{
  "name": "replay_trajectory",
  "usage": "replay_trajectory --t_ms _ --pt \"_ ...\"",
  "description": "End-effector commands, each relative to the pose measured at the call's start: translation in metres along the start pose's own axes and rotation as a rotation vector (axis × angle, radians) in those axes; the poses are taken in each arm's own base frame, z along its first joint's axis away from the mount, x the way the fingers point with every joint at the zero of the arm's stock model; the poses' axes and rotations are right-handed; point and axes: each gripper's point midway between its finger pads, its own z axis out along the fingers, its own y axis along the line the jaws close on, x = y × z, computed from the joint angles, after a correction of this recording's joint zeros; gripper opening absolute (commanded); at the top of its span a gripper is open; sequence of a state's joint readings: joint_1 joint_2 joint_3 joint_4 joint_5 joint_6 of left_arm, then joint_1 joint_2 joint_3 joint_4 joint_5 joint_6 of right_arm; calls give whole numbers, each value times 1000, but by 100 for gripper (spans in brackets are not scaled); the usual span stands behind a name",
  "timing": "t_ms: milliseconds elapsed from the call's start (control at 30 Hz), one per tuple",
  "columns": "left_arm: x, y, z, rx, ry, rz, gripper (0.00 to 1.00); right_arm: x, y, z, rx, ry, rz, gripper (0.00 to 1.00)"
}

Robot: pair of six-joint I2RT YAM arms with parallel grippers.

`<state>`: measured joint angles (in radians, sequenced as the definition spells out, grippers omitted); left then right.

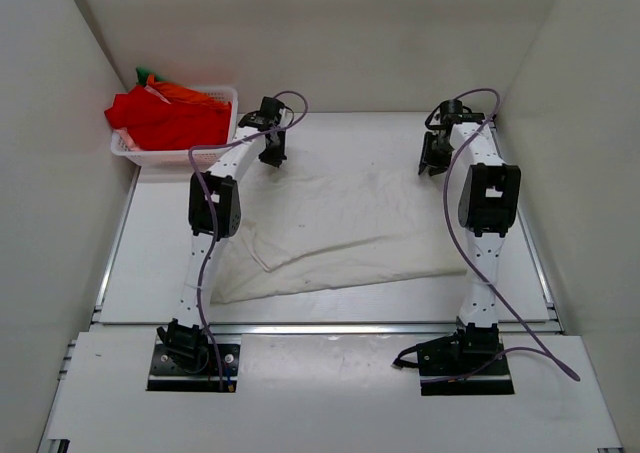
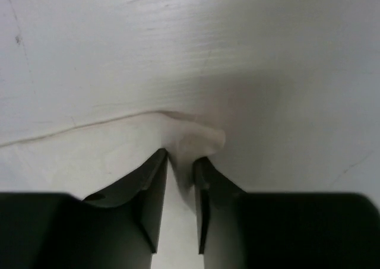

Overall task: Fold and stack the t-shirts
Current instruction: Grap the side of the flattened tshirt furthest away from the robot with both arms

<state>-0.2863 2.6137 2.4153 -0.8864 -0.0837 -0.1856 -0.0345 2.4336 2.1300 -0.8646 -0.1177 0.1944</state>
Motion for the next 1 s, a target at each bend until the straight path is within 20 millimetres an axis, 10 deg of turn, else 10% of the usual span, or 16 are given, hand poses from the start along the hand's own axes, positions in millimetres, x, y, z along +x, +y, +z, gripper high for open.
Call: replay_trajectory --t_ms 0,67,500,967 --pt "-10 -6 -5 75 -16 -18 0 4 1 8 4 17 -10 18" --pt "-14 -2 -5 81 -24 -44 0 0 -1 8 9 5 -9 0" --pt "-66 19 -84 59 -224 -96 0 -49 -7 -39 -20 -193 -52 1" --pt "43 44 -138 36 -168 -112 0 3 -17 -80 -104 -264 -91 0"
